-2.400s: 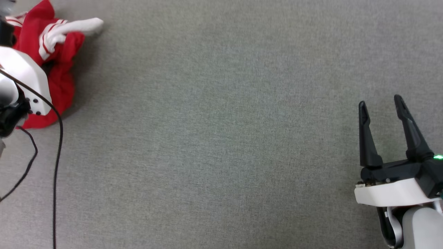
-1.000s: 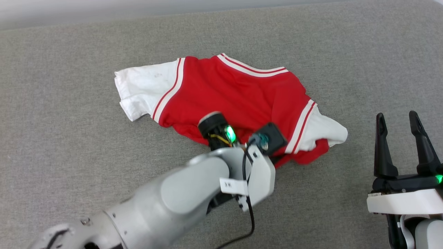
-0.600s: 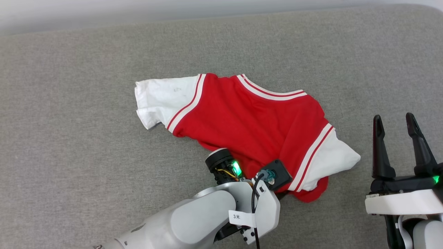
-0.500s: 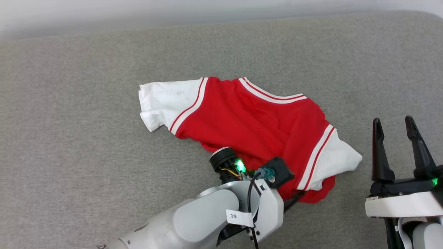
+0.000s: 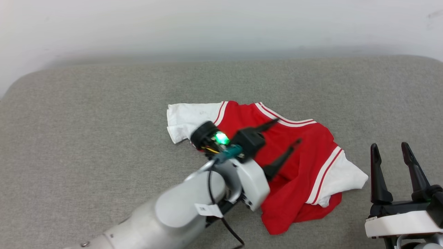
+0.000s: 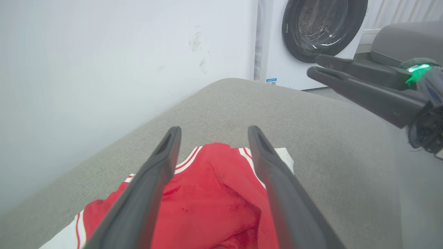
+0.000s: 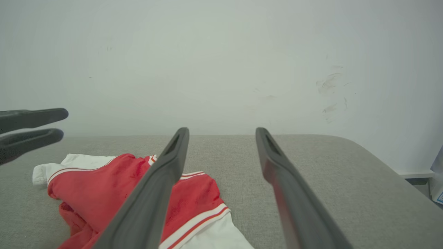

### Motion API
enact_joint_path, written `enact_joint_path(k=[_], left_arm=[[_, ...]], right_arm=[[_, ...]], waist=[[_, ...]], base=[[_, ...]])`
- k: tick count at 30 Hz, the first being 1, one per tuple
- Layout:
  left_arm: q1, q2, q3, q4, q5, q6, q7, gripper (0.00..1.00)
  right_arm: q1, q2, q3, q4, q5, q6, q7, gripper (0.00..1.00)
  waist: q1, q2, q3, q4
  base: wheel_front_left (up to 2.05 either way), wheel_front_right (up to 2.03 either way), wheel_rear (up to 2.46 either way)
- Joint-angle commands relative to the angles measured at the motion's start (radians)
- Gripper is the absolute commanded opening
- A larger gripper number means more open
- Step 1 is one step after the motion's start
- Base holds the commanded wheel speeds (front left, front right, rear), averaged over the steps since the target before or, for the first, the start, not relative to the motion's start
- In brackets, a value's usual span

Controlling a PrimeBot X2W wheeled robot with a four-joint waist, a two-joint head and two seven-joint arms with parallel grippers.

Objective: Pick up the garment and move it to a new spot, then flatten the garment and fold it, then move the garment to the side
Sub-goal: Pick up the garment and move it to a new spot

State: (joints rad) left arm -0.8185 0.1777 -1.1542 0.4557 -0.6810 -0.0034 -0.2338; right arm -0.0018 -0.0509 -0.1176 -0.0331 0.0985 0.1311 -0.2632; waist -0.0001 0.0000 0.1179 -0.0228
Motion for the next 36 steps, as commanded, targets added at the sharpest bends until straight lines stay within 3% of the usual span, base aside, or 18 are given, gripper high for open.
enact_joint_path(k=[1, 11, 17, 18, 25, 36], left_arm=[[0.024, 0.029, 0.036, -0.01, 0.008, 0.037, -0.017, 1.0], [0.215, 0.191, 0.343, -0.169, 0.108, 0.212, -0.031, 1.0], [0.392, 0.226, 0.563, -0.273, 0.196, 0.269, -0.032, 1.0], [0.484, 0.213, 0.665, -0.313, 0.239, 0.275, -0.032, 1.0], [0.662, 0.15, 0.845, -0.365, 0.344, 0.25, -0.032, 1.0], [0.812, 0.05, 0.984, -0.376, 0.467, 0.165, -0.032, 1.0]], right_arm=[[0.014, 0.001, -0.003, 0.003, 0.001, -0.001, -0.003, 1.0], [0.039, 0.001, -0.013, 0.014, 0.008, -0.001, -0.002, 1.0], [0.048, 0.001, -0.021, 0.017, 0.009, -0.001, -0.002, 1.0], [0.055, 0.001, -0.02, 0.021, 0.009, -0.001, -0.002, 1.0], [0.067, 0.001, -0.013, 0.033, 0.019, -0.001, -0.002, 1.0], [0.092, 0.001, -0.009, 0.05, 0.027, -0.001, -0.002, 1.0]], waist=[[0.0001, 0.0, -0.02, 0.018], [0.0001, 0.0, -0.043, 0.045], [0.0001, 0.0, -0.056, 0.064], [0.0001, 0.0, -0.065, 0.072], [0.0001, 0.0, -0.078, 0.082], [0.0001, 0.0, -0.097, 0.079]], base=[[0.0, 0.0, 0.0], [0.0, 0.0, 0.0], [0.0, 0.0, 0.0], [0.0, 0.0, 0.0], [0.0, 0.0, 0.0], [0.0, 0.0, 0.0]])
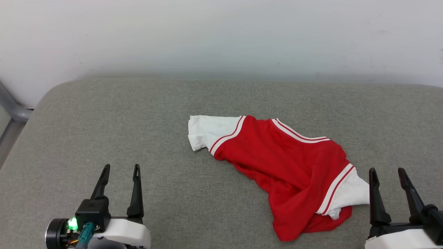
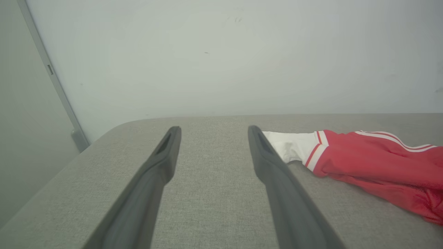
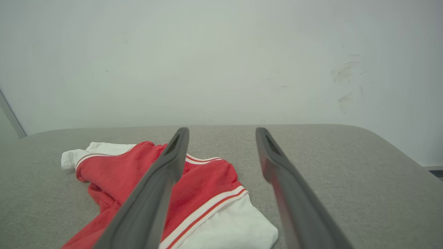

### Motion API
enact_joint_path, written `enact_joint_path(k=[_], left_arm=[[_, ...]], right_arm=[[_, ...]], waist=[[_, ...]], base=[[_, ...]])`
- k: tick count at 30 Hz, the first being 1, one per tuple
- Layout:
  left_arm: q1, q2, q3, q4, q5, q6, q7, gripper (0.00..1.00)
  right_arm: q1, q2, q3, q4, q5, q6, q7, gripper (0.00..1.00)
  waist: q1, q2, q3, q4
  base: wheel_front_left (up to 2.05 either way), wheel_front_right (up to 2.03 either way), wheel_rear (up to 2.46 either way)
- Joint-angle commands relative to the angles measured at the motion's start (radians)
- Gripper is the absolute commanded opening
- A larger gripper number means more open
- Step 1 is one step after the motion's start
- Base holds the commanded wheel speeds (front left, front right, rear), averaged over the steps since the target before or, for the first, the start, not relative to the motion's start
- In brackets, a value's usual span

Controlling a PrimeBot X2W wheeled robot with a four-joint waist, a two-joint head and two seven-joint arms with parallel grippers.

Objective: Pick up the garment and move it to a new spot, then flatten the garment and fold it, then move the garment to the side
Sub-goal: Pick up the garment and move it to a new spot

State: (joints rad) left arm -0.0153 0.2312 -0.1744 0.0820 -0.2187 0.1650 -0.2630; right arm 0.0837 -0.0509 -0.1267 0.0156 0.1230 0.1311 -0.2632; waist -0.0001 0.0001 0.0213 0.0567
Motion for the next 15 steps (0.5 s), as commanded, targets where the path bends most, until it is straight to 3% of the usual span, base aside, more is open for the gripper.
enact_joint_path(k=[1, 15], left_arm=[[0.015, -0.012, 0.015, -0.001, 0.013, -0.014, -0.003, 1.0], [0.069, -0.102, 0.09, 0.022, 0.11, -0.11, -0.003, 1.0]], right_arm=[[0.011, 0.001, 0.0, 0.002, 0.002, -0.001, -0.002, 1.0], [0.046, 0.001, 0.006, 0.015, 0.004, -0.001, -0.002, 1.0]], waist=[[0.0001, -0.0001, -0.003, 0.0], [0.0001, -0.0001, -0.019, -0.005]], base=[[0.0, 0.0, 0.0], [0.0, 0.0, 0.0]])
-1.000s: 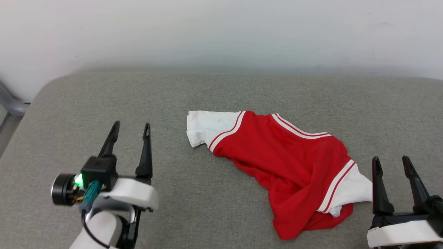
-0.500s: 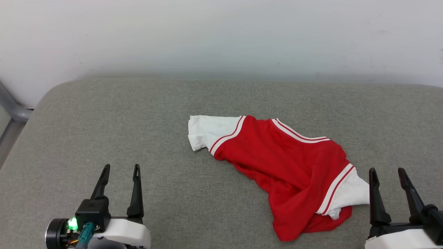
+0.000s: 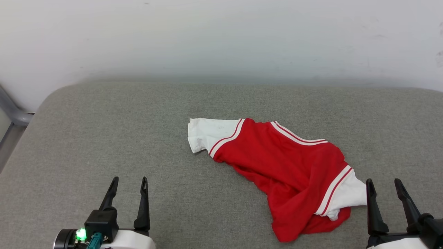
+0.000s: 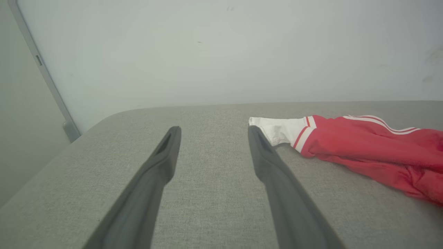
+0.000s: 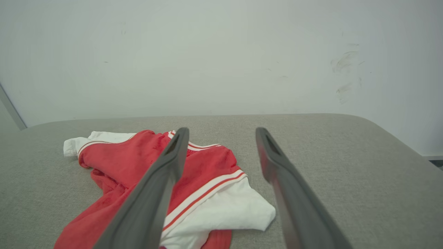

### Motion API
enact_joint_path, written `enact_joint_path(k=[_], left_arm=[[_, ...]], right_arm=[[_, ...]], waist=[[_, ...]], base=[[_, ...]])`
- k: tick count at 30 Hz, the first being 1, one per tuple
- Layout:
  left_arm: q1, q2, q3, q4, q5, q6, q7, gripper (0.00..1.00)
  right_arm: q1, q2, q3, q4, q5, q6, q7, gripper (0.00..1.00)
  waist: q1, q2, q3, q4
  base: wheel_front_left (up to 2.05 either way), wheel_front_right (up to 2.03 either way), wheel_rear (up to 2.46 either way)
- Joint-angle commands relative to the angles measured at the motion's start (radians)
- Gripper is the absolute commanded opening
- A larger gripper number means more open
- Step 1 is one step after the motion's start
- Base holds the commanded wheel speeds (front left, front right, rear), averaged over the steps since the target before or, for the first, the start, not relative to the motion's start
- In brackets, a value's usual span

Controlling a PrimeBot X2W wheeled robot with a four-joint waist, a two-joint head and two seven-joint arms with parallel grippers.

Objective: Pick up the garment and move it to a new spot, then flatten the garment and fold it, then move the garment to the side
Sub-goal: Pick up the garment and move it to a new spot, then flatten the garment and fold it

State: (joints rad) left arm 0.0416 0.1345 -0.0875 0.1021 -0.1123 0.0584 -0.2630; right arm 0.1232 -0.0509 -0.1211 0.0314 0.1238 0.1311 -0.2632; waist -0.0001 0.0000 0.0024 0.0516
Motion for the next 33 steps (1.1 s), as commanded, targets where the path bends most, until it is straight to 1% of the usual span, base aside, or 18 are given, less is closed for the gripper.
enact_joint_path(k=[1, 12, 15, 18, 23, 29, 33], left_arm=[[0.013, -0.007, 0.007, 0.005, 0.008, -0.008, -0.003, 1.0], [-0.002, -0.031, 0.041, 0.04, 0.039, -0.052, -0.003, 1.0], [-0.041, -0.027, 0.046, 0.045, 0.042, -0.076, -0.003, 1.0], [-0.101, -0.003, 0.044, 0.054, 0.052, -0.107, -0.003, 1.0], [-0.253, 0.045, 0.023, 0.074, 0.069, -0.152, -0.003, 1.0], [-0.472, 0.11, -0.009, 0.143, 0.063, -0.179, -0.003, 1.0], [-0.628, 0.152, -0.055, 0.206, 0.061, -0.186, -0.003, 1.0]], right_arm=[[0.01, 0.001, 0.002, 0.001, 0.004, -0.001, -0.002, 1.0], [0.008, 0.001, 0.014, 0.009, 0.006, -0.001, -0.002, 1.0], [0.001, 0.001, 0.015, 0.008, 0.004, -0.001, -0.002, 1.0], [-0.013, 0.001, 0.02, 0.006, 0.0, -0.001, -0.002, 1.0], [-0.036, 0.001, 0.027, 0.001, -0.007, -0.001, -0.002, 1.0], [-0.065, 0.001, 0.037, -0.016, -0.013, -0.001, -0.002, 1.0], [-0.087, 0.001, 0.036, -0.026, -0.018, -0.001, -0.002, 1.0]], waist=[[0.0001, 0.0, 0.0, 0.0], [0.0001, 0.0, 0.002, -0.008], [0.0001, 0.0, 0.006, -0.009], [0.0001, 0.0, 0.015, -0.013], [0.0001, 0.0, 0.041, -0.024], [0.0001, 0.0, 0.092, -0.049], [0.0001, 0.0, 0.135, -0.067]], base=[[0.0, 0.0, 0.0], [0.0, 0.0, 0.0], [0.0, 0.0, 0.0], [0.0, 0.0, 0.0], [0.0, 0.0, 0.0], [0.0, 0.0, 0.0], [0.0, 0.0, 0.0]])
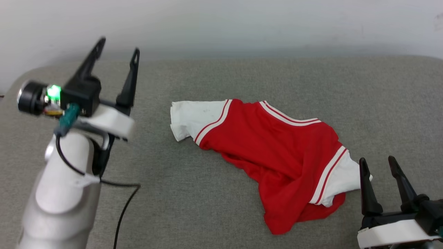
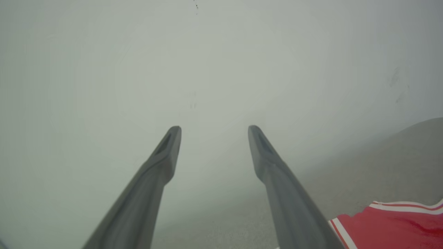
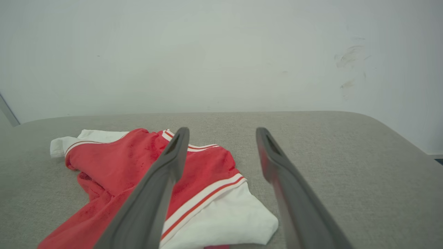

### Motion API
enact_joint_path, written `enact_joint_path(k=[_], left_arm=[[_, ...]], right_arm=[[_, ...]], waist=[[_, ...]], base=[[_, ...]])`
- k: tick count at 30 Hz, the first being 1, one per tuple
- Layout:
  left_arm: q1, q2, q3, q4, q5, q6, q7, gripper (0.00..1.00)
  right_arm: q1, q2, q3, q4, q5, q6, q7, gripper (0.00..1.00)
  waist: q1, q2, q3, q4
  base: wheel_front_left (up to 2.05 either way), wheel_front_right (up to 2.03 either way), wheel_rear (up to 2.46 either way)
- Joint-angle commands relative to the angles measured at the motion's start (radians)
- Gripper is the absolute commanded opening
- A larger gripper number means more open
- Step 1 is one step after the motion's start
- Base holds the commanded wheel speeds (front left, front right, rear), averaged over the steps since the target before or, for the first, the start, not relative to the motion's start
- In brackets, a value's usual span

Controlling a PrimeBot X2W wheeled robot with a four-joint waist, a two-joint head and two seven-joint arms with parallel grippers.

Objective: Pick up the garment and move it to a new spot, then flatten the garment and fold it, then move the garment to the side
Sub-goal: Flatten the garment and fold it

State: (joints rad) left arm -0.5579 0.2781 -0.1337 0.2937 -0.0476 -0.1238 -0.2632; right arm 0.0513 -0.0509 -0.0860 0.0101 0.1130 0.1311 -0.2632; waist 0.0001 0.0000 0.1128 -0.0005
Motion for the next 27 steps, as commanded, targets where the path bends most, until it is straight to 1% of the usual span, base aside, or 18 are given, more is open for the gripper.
enact_joint_path(k=[1, 5, 10, 13, 17, 20, 21, 22, 24, 27], left_arm=[[-0.063, 0.016, -0.02, 0.038, -0.01, -0.004, -0.002, 1.0], [-0.216, 0.051, -0.086, 0.122, -0.047, -0.005, 0.028, 1.0], [-0.372, 0.106, -0.215, 0.217, -0.162, -0.005, 0.139, 1.0], [-0.434, 0.139, -0.305, 0.277, -0.248, -0.005, 0.251, 1.0], [-0.503, 0.177, -0.424, 0.338, -0.392, -0.006, 0.451, 1.0], [-0.531, 0.203, -0.52, 0.354, -0.497, -0.006, 0.593, 1.0], [-0.543, 0.215, -0.548, 0.356, -0.522, -0.006, 0.629, 1.0], [-0.543, 0.215, -0.548, 0.356, -0.522, -0.006, 0.629, 1.0], [-0.558, 0.237, -0.602, 0.36, -0.566, -0.006, 0.686, 1.0], [-0.566, 0.245, -0.665, 0.374, -0.635, -0.006, 0.757, 1.0]], right_arm=[[-0.02, 0.001, 0.001, -0.005, -0.008, -0.001, -0.002, 1.0], [-0.045, 0.001, 0.004, -0.011, -0.011, -0.001, -0.002, 1.0], [-0.074, 0.001, 0.003, -0.021, -0.005, -0.001, -0.002, 1.0], [-0.09, 0.001, 0.004, -0.024, -0.002, -0.001, -0.002, 1.0], [-0.109, 0.001, 0.007, -0.029, 0.003, -0.001, -0.002, 1.0], [-0.122, 0.001, 0.008, -0.032, 0.006, -0.001, -0.002, 1.0], [-0.125, 0.001, 0.009, -0.033, 0.008, -0.001, -0.003, 1.0], [-0.125, 0.001, 0.009, -0.033, 0.008, -0.001, -0.003, 1.0], [-0.135, 0.001, 0.011, -0.035, 0.008, -0.001, -0.003, 1.0], [-0.147, 0.001, 0.013, -0.035, 0.011, -0.001, -0.002, 1.0]], waist=[[-0.0001, 0.0, 0.034, -0.019], [-0.0001, 0.0, 0.074, -0.039], [-0.0001, 0.0, 0.122, -0.065], [-0.0001, 0.0, 0.149, -0.078], [-0.0001, 0.0, 0.184, -0.092], [-0.0001, 0.0, 0.207, -0.099], [-0.0001, 0.0, 0.215, -0.102], [-0.0001, 0.0, 0.215, -0.102], [-0.0001, 0.0, 0.23, -0.106], [-0.0001, 0.0, 0.251, -0.113]], base=[[0.0, 0.0, 0.0], [0.0, 0.0, 0.0], [0.0, 0.0, 0.0], [0.0, 0.0, 0.0], [0.0, 0.0, 0.0], [0.0, 0.0, 0.0], [0.0, 0.0, 0.0], [0.0, 0.0, 0.0], [0.0, 0.0, 0.0], [0.0, 0.0, 0.0]])
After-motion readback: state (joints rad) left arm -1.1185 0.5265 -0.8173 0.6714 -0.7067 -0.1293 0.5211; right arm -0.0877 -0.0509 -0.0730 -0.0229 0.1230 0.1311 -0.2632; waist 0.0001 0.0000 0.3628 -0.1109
